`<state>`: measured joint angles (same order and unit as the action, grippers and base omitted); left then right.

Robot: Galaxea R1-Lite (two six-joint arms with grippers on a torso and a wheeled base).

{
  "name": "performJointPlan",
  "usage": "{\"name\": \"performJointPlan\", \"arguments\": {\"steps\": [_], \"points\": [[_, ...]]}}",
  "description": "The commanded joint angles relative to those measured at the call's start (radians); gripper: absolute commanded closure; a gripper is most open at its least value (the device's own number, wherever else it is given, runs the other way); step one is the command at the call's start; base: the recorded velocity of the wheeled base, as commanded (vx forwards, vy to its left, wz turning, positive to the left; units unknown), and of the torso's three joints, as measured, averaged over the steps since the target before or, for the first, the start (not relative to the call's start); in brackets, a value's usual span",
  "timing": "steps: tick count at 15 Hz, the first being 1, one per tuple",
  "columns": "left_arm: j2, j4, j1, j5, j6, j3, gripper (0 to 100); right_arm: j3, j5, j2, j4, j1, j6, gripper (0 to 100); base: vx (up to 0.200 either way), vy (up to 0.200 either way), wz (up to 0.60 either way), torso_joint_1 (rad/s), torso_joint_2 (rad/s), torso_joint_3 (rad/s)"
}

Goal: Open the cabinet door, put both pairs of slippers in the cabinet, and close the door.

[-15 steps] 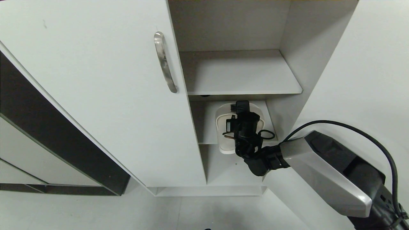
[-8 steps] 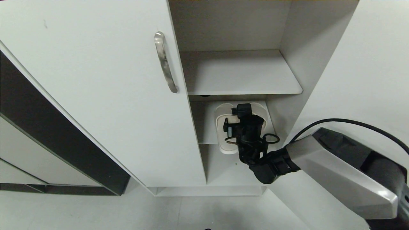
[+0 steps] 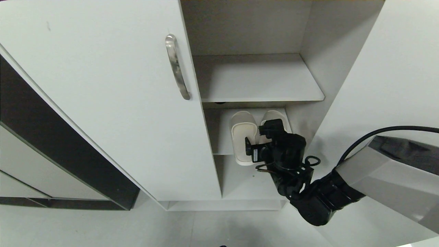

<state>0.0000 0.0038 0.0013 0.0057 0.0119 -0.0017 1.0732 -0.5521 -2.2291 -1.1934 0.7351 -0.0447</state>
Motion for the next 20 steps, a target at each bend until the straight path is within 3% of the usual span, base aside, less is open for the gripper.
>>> {"name": "performJointPlan", "arguments": {"steps": [1, 3, 8, 20], "points": [[0.002, 0.001, 0.0, 0.0, 0.0, 0.0, 100, -0.131, 0.031, 0.111, -0.043, 0.033, 0.008, 0, -0.2, 0.0, 0.0, 0.002, 0.0, 0.002], [0.002, 0.001, 0.0, 0.0, 0.0, 0.0, 100, -0.233, 0.058, 0.204, -0.058, 0.073, 0.052, 0, -0.2, 0.0, 0.0, 0.01, 0.0, 0.002], [0.0, 0.001, 0.0, -0.001, 0.0, 0.0, 100, -0.326, 0.077, 0.287, -0.064, 0.115, 0.072, 0, -0.2, 0.0, 0.0, 0.0, 0.0, 0.005], [0.002, 0.001, 0.0, -0.001, -0.001, 0.0, 100, -0.329, 0.077, 0.307, -0.061, 0.124, 0.069, 0, 0.0, 0.0, 0.0, 0.0, 0.0, 0.019]]}}
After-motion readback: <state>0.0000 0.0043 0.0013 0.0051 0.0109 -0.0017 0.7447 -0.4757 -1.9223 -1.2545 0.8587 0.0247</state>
